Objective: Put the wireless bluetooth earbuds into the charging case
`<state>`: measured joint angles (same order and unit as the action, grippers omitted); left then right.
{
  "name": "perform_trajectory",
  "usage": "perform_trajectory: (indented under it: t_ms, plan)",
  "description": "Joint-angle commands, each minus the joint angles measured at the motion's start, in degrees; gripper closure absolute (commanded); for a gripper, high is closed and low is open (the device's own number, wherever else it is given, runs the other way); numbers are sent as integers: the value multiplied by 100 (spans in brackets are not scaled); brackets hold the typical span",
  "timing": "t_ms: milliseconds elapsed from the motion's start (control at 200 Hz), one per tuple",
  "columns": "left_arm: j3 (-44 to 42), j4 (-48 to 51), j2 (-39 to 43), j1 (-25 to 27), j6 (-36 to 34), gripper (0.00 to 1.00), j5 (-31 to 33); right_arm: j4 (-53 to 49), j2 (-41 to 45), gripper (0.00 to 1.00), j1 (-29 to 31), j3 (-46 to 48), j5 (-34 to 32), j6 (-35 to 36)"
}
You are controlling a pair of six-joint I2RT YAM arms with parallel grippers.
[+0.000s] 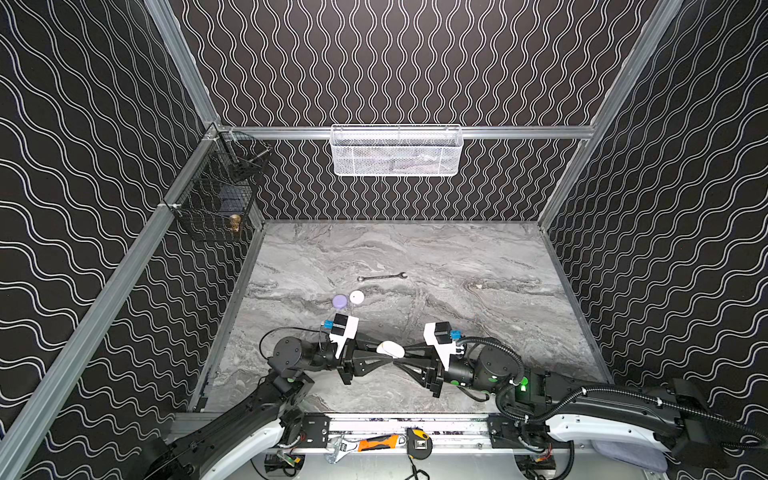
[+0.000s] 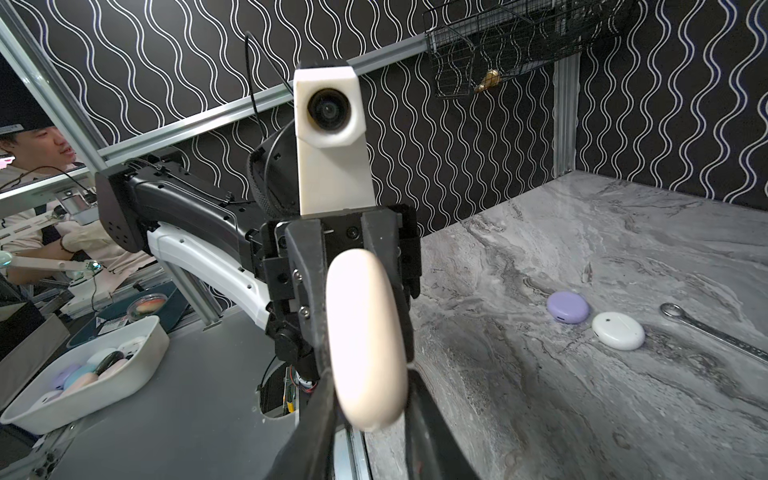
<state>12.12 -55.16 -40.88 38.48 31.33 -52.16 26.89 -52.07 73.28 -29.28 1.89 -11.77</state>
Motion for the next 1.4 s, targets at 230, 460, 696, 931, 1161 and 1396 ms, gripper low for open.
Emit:
perform_trajectory:
  t_ms: [230, 460, 696, 931, 1161, 1396]
  plan:
    - [150, 697, 273, 36, -268, 100, -199, 199, -33, 91, -26, -114, 66, 207]
    - [617, 2455, 423, 36, -931, 67, -111, -488, 247, 94, -39, -148, -54, 550]
    - [714, 3424, 487, 316, -1713, 54, 185, -1322, 390, 98, -47, -219, -311, 800]
    - [790, 3811, 467, 407, -1993, 83, 384, -1600, 440, 99, -64, -260, -660, 866]
    - [850, 3976, -75, 407, -2061, 88, 1862, -1841, 398, 73, -384, -300, -1993, 88]
    - [1045, 4646, -73, -88, -1652, 46, 4097, -2563, 447, 57, -656, -289, -1821, -702]
